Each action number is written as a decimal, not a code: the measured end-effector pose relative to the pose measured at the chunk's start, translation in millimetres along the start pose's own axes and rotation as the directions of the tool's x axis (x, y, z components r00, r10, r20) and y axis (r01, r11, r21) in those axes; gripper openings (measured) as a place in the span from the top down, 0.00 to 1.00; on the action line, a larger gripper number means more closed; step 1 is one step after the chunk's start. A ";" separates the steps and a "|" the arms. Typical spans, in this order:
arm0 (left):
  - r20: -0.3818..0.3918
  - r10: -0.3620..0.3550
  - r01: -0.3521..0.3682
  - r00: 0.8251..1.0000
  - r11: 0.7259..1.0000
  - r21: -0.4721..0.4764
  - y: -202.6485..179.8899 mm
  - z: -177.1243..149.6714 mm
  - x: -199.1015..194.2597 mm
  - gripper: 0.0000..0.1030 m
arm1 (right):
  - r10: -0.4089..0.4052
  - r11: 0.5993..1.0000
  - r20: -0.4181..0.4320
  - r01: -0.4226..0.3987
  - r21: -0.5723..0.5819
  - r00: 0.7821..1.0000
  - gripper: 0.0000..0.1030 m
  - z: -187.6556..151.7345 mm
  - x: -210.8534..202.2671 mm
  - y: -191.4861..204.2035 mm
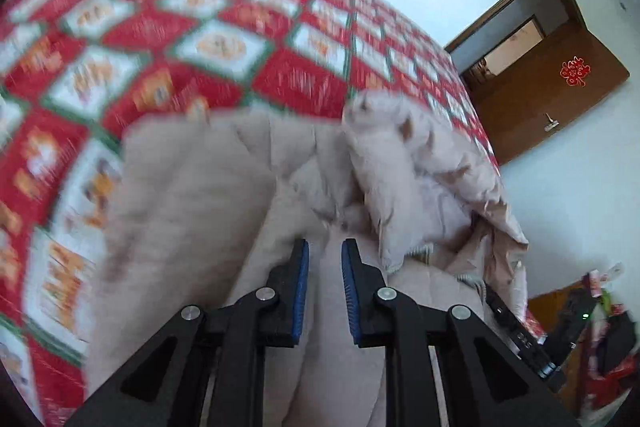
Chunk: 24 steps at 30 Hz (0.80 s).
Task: Fold large clothes
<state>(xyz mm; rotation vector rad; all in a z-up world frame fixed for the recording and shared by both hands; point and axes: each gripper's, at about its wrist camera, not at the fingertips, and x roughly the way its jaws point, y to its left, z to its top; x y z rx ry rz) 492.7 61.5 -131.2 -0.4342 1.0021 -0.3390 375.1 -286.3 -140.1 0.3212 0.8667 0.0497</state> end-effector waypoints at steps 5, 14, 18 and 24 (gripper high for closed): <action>0.151 -0.013 0.002 0.988 0.997 0.077 -29.1 23.1 -24.1 0.61 | -0.090 0.995 0.232 0.098 -0.024 0.969 0.38 19.7 -59.4 19.3; -0.003 -0.041 0.041 0.999 0.998 -0.042 -36.2 33.4 52.9 0.33 | -0.070 0.993 0.369 0.100 -0.063 0.927 0.28 95.4 -57.7 64.4; -0.036 -0.094 0.092 0.995 0.994 -0.060 -29.7 31.8 66.2 0.93 | -0.046 0.998 0.299 0.055 -0.023 0.953 0.66 105.8 -26.2 64.8; 0.086 -0.086 0.078 0.993 0.993 0.092 -47.1 -0.5 5.8 0.95 | -0.041 0.999 0.279 0.037 0.018 0.960 0.81 108.1 -19.5 60.1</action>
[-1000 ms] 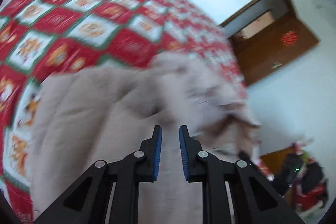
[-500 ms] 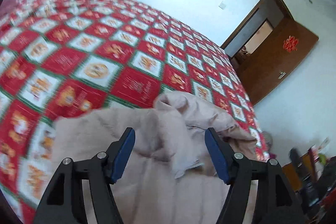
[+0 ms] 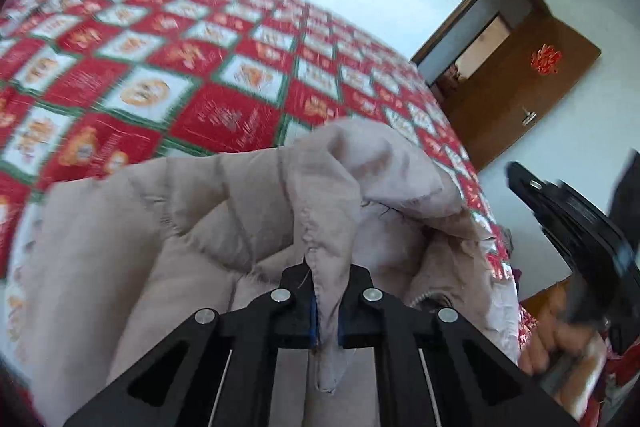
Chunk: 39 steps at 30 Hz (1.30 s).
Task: Fold large clothes
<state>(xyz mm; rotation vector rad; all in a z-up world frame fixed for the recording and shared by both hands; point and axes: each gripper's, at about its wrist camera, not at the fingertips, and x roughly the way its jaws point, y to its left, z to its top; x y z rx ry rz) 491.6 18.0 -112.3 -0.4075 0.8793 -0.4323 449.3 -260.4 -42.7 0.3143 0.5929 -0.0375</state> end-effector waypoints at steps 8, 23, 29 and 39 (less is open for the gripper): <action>-0.030 0.021 -0.025 0.999 0.990 -0.135 61.8 -19.8 9.5 0.91 | 0.003 0.997 -0.354 -0.030 -0.069 0.935 0.81 -57.7 51.0 -7.5; -0.019 0.035 -0.034 0.999 0.998 0.045 0.8 -26.2 -77.7 0.88 | -0.024 0.990 -0.275 -0.016 -0.142 0.961 0.83 -111.8 43.8 -16.0; 0.042 0.033 -0.035 0.999 0.998 0.057 -48.9 30.5 -8.9 0.87 | -0.018 0.991 -0.274 -0.020 -0.135 0.962 0.83 -112.0 43.7 -16.8; 0.034 0.290 -0.292 0.956 0.943 0.157 -0.3 -14.4 89.5 0.87 | 0.057 0.995 -0.268 -0.076 -0.061 0.962 0.83 -110.7 39.2 -27.2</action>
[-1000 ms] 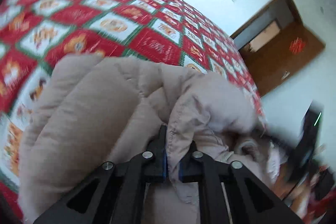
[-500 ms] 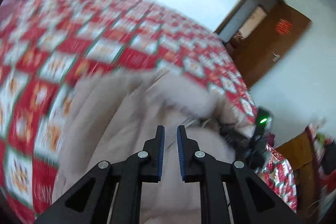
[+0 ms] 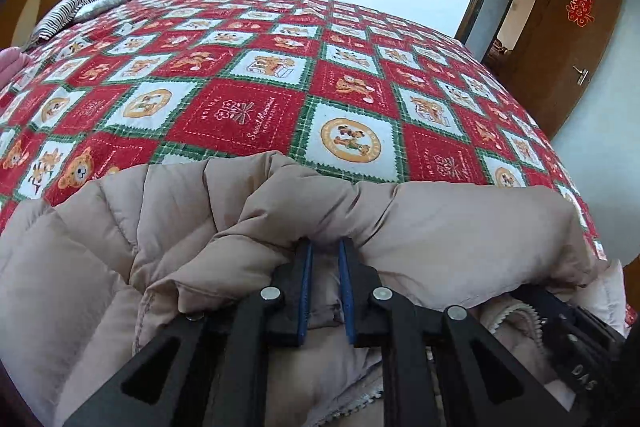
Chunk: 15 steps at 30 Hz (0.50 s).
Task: Fold large clothes
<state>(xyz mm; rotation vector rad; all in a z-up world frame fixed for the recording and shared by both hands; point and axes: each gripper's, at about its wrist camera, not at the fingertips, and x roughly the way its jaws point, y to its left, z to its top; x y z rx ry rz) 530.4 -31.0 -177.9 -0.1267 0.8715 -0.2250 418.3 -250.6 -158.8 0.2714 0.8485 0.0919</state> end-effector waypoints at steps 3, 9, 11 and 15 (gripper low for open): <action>0.003 0.015 -0.015 1.000 1.000 0.016 -1.5 -2.2 1.6 0.87 | 0.039 0.999 -0.016 -0.039 0.013 0.999 0.75 5.4 -11.2 2.6; 0.008 -0.007 0.007 1.000 1.000 -0.001 -4.3 -1.2 0.7 0.87 | 0.061 0.997 0.238 -0.073 0.040 0.969 0.34 51.0 -76.3 5.1; 0.009 -0.004 0.004 1.000 1.000 0.002 -5.5 -2.0 0.5 0.87 | -0.021 0.998 0.195 0.008 0.068 0.981 0.31 70.2 -59.5 -4.3; 0.013 -0.026 0.026 1.000 1.000 -0.008 -3.6 -1.7 0.1 0.87 | -0.072 0.996 -0.076 0.076 0.049 0.994 0.79 52.5 10.5 -23.2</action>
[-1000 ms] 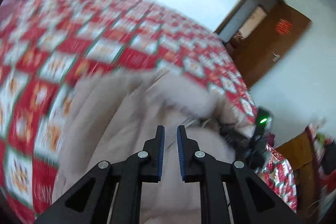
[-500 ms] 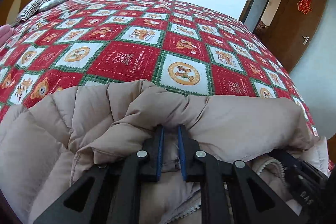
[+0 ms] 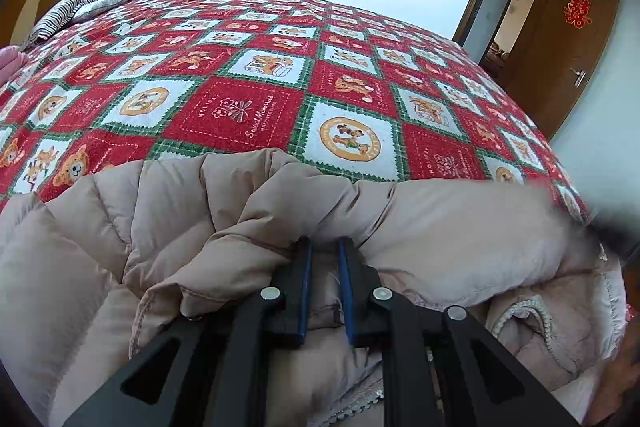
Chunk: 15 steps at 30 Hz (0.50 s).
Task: Fold large clothes
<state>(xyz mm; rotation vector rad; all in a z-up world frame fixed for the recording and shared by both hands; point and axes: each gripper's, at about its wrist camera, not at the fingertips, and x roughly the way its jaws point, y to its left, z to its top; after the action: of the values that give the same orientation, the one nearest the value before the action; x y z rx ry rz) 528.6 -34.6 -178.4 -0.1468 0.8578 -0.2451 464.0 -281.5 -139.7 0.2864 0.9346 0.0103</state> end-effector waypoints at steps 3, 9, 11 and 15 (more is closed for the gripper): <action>0.005 -0.031 0.031 0.999 0.999 -0.020 4.0 0.7 -0.2 0.87 | 0.061 0.998 0.034 -0.061 -0.003 0.998 0.79 -25.7 5.0 -6.2; 0.001 -0.027 0.027 1.000 0.999 -0.019 1.5 1.9 2.2 0.87 | -0.089 0.987 0.030 0.092 -0.128 0.996 0.80 -27.3 12.7 19.4; 0.000 -0.008 0.008 1.000 1.000 -0.004 -1.5 2.2 4.1 0.87 | -0.172 0.964 0.054 0.180 -0.198 0.984 0.80 -29.9 15.8 31.1; 0.000 0.009 -0.009 1.000 1.000 0.008 -3.2 1.7 5.3 0.87 | -0.231 0.940 0.085 0.245 -0.237 0.969 0.80 -31.9 18.9 30.9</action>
<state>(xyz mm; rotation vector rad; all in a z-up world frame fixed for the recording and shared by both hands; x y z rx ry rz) 532.7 -39.0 -180.5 -0.1357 0.8573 -0.2400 453.5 -241.7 -164.9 -0.0582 0.8968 -0.1033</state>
